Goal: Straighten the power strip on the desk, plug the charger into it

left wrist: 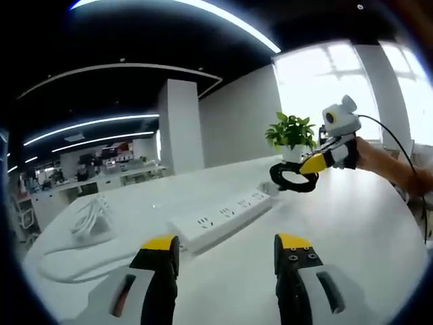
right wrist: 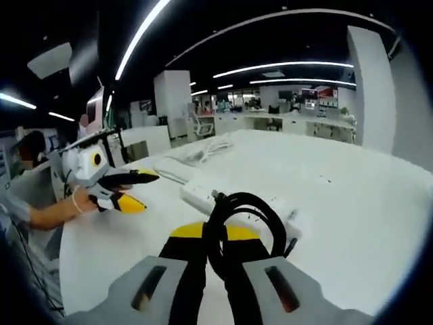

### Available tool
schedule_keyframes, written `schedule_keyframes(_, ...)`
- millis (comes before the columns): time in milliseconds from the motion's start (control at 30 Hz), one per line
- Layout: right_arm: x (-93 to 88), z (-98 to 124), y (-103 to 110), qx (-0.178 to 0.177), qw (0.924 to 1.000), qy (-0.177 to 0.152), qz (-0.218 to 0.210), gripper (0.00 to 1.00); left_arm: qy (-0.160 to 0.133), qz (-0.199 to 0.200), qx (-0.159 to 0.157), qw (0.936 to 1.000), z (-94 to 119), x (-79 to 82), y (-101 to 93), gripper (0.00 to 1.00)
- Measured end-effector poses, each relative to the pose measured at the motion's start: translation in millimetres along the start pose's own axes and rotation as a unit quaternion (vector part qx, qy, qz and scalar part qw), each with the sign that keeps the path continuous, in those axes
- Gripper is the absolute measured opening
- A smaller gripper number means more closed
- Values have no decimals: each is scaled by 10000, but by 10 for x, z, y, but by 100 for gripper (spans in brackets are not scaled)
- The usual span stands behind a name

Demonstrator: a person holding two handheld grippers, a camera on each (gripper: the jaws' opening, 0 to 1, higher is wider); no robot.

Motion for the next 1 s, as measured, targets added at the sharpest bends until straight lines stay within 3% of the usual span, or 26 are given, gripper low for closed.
schedule_keyframes(300, 357, 57, 78, 77, 9947, -1018, -110, 7, -7, 7, 8, 10000, 4, 8, 11, 57)
schedule_keyframes(1000, 725, 231, 270, 77, 9790, -2035, -89, 7, 3, -2, -6, 10000, 1, 5, -4, 57)
Point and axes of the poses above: the point that each gripper's makers call its tool centre point, and the gripper's own axes: z roughly backward along the fingers, y roughly to its left, x roughly out of its top, the point moved 2 cm from there along z, roughly backward along the fingers, and after that the axes turned 12 degrees about x, right-handed, at the moved point
